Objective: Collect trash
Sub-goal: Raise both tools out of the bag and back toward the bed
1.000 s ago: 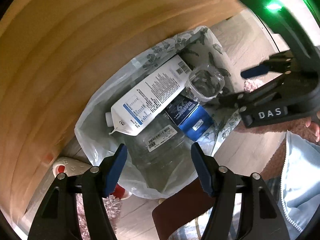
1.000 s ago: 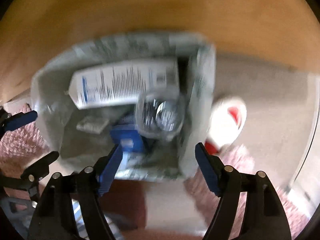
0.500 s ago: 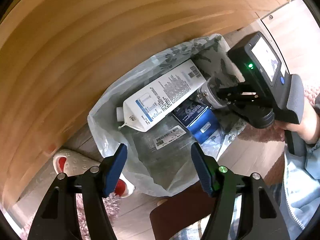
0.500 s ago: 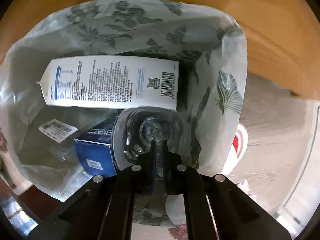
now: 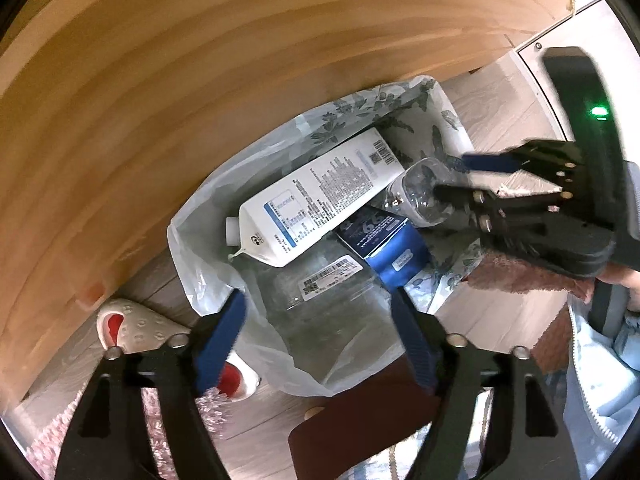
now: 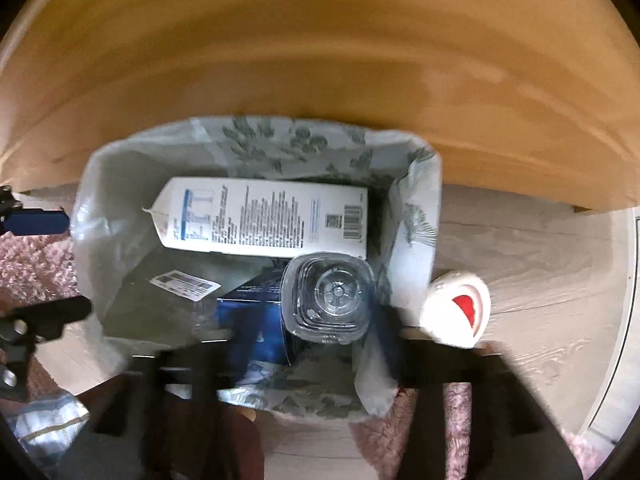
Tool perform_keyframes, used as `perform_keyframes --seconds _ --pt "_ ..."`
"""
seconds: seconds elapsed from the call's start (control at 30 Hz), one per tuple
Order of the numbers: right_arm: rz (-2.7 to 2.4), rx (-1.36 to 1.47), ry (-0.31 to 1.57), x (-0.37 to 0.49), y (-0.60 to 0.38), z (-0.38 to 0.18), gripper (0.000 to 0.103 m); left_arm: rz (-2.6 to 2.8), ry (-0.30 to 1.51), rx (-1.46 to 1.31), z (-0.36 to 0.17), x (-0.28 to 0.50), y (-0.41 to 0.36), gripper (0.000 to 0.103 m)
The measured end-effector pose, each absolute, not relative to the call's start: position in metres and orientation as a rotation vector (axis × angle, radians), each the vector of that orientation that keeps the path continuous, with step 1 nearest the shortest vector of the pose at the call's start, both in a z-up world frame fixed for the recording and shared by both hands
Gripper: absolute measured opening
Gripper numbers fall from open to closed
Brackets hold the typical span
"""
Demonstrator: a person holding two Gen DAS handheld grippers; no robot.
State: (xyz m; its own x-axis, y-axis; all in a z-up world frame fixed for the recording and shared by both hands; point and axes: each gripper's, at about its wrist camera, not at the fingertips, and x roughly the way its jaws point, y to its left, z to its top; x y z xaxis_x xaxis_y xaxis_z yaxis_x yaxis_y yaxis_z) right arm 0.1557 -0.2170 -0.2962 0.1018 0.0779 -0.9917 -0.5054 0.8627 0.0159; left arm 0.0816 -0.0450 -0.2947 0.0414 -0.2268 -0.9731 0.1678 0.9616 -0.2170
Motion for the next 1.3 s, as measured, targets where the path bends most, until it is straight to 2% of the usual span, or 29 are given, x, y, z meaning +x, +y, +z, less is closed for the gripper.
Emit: perform_keyframes --seconds 0.03,0.1,0.17,0.2,0.27,0.33,1.3 --pt "0.446 -0.369 1.403 0.157 -0.220 -0.289 0.059 -0.297 1.492 -0.053 -0.294 0.081 -0.044 0.079" --pt "0.443 -0.362 1.379 0.152 -0.223 -0.278 0.066 -0.285 1.482 -0.065 -0.291 0.079 -0.042 0.085" --pt "0.434 -0.366 1.362 0.146 -0.220 -0.272 0.082 -0.275 1.466 -0.078 -0.288 0.076 -0.040 0.088" --pt "0.432 -0.367 1.352 0.145 -0.221 -0.269 0.085 -0.273 1.458 -0.085 -0.286 0.075 -0.039 0.089" --pt "0.437 -0.352 1.334 0.142 -0.219 -0.260 0.089 -0.260 1.439 -0.093 -0.283 0.072 -0.038 0.095" --pt "0.441 -0.334 1.313 0.138 -0.218 -0.256 0.092 -0.247 1.421 -0.107 -0.279 0.069 -0.035 0.095" --pt "0.434 -0.207 1.085 0.097 -0.231 -0.187 0.094 -0.201 1.158 -0.243 -0.224 0.039 -0.017 0.095"
